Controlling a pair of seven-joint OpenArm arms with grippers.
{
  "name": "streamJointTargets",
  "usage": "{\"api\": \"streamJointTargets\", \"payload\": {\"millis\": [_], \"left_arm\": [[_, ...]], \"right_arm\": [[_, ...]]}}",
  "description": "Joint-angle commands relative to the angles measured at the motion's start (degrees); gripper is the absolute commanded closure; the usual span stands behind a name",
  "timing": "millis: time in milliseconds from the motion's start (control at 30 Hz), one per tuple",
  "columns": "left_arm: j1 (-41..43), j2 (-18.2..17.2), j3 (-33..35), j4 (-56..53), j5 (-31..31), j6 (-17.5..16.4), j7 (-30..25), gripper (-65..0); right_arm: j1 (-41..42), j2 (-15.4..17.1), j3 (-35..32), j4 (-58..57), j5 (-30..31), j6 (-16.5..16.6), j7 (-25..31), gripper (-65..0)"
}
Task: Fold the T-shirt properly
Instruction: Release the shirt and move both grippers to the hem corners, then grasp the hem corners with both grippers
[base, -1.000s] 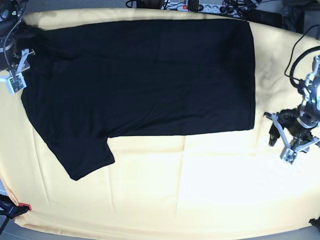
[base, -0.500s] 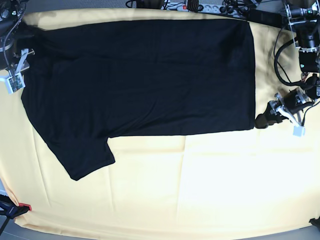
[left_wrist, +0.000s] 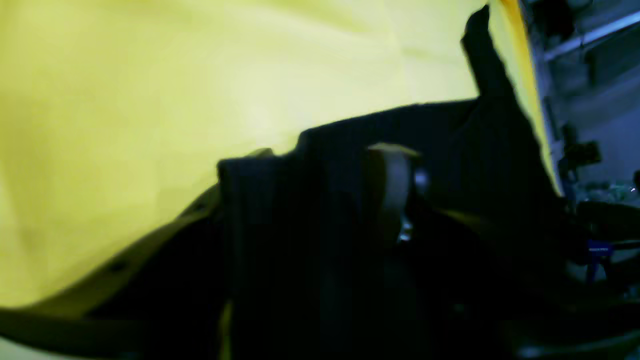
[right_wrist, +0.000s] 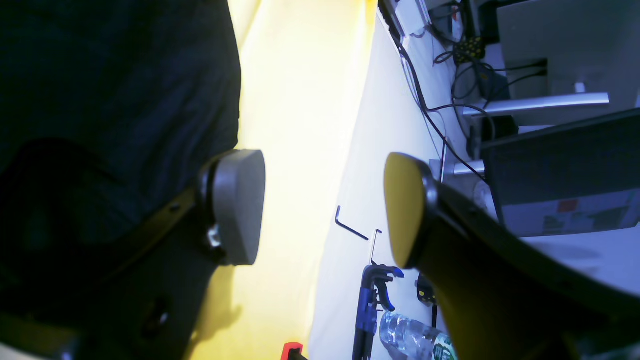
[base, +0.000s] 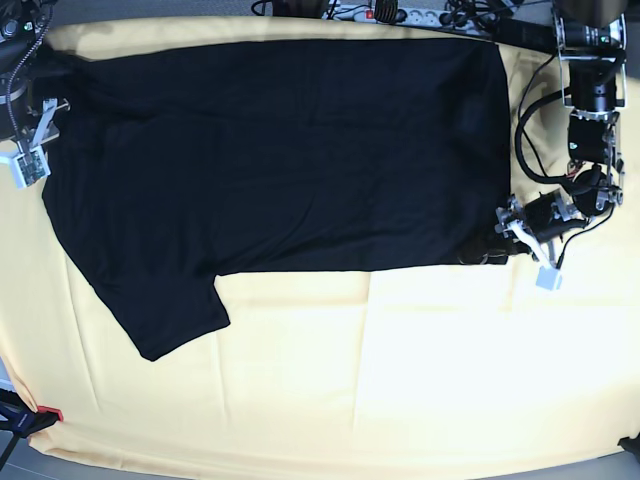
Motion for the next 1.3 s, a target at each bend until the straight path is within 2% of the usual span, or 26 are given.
{"api": "streamJointTargets", "payload": {"millis": [0, 67, 200, 367, 467, 567, 633, 733, 833, 1000, 1133, 1267], "left_arm": [[-1.6, -0.5, 0.2, 0.3, 0.5, 0.6, 1.2, -18.2], [-3.4, -0.5, 0.2, 0.3, 2.5, 1.1, 1.2, 0.0], [-7.1, -0.5, 0.2, 0.3, 6.1, 3.2, -0.5, 0.0], [-12.0, -0.4, 0.2, 0.3, 7.3, 3.1, -1.7, 0.0], [-14.5, -0.2, 0.2, 0.3, 9.7, 3.1, -2.9, 0.0], [-15.8, 0.1, 0.2, 0.3, 10.6, 3.1, -3.1, 0.0], [-15.6, 0.1, 0.2, 0.3, 10.7, 3.1, -2.6, 0.0], [-15.2, 0.2, 0.2, 0.3, 10.2, 3.0, -1.3, 0.0], [-14.1, 0.2, 0.2, 0.3, 10.2, 2.5, -1.3, 0.0], [-13.3, 0.2, 0.2, 0.3, 10.2, 2.5, 0.2, 0.0], [-13.3, 0.1, 0.2, 0.3, 10.3, 2.5, 1.6, 0.0], [-13.4, 0.1, 0.2, 0.3, 10.2, 2.5, 1.6, 0.0]], "right_arm": [[0.0, 0.8, 0.6, 0.7, -1.1, -0.7, 0.8, -39.0], [0.0, 0.8, 0.6, 0.7, -1.1, -0.7, 0.9, -39.0], [0.0, 0.8, 0.6, 0.7, -1.1, -3.2, 1.2, -39.0], [0.0, 0.8, 0.6, 0.7, 2.0, -3.2, 4.8, -39.0], [2.2, 0.7, 0.6, 0.7, 5.3, -1.0, 7.3, -39.0], [8.4, 0.5, 0.6, -0.2, 9.8, 0.9, 8.0, -39.0], [13.6, -0.5, 0.6, -5.0, 14.7, 4.5, 9.3, -39.0], [22.3, -2.9, 0.6, -14.1, 25.4, 13.5, 9.9, -39.0], [31.4, -5.9, 0.6, -24.7, 33.7, 20.9, 9.6, -39.0], [45.5, -10.4, 0.6, -44.8, 46.1, 31.7, 4.6, -39.0], [55.3, -12.6, 0.6, -60.9, 50.2, 36.8, 0.7, -39.0], [62.3, -12.9, 0.5, -72.6, 51.1, 40.8, 0.6, -39.0]]}}
